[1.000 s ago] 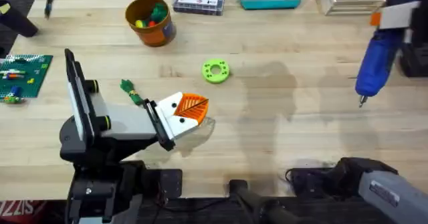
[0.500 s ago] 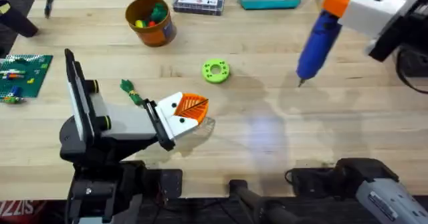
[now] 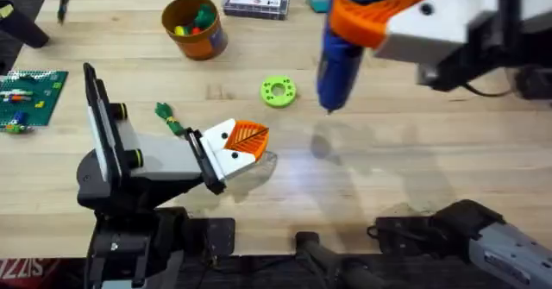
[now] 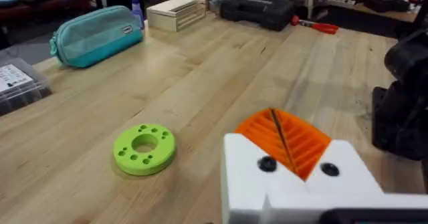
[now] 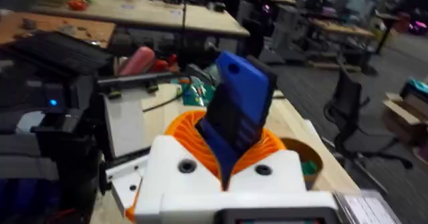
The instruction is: Pick up the gripper from the table and insert it into the empty holder that is missing its gripper. Then pick up a screw, insert it into the mounting hole, and use the screwdriver to tighten it. Finally, clean up the table by picking up the vegetable and placing it into the bucket.
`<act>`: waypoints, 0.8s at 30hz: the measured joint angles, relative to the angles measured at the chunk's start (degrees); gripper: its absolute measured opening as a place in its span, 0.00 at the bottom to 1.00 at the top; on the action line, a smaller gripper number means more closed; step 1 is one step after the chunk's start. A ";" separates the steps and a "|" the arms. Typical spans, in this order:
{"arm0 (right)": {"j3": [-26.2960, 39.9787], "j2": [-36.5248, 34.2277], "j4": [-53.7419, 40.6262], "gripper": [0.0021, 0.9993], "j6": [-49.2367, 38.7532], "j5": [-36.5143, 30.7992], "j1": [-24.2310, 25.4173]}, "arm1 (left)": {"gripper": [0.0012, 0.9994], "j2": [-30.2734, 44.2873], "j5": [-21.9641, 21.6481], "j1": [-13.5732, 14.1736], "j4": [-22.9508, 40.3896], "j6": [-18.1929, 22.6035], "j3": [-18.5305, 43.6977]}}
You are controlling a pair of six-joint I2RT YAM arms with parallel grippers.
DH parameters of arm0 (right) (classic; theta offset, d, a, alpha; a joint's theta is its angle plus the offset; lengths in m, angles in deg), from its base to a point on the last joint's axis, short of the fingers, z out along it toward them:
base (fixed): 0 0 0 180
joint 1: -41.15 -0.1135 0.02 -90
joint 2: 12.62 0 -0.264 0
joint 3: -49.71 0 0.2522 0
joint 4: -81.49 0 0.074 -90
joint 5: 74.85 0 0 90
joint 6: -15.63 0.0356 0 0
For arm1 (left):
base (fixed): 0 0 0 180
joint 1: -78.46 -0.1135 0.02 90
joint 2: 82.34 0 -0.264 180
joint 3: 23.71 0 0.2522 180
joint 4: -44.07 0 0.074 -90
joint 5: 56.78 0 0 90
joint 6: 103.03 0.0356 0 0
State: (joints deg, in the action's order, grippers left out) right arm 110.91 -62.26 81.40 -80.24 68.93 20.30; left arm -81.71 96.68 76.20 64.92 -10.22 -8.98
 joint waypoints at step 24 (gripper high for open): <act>-0.02 -21.74 37.22 0.01 6.14 -7.98 -24.40 | 0.01 0.00 0.00 0.00 0.00 0.00 0.00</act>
State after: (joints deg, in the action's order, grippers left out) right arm 110.89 -84.01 118.62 -74.09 60.95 -4.10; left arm -81.71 96.68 76.20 64.92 -10.22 -8.98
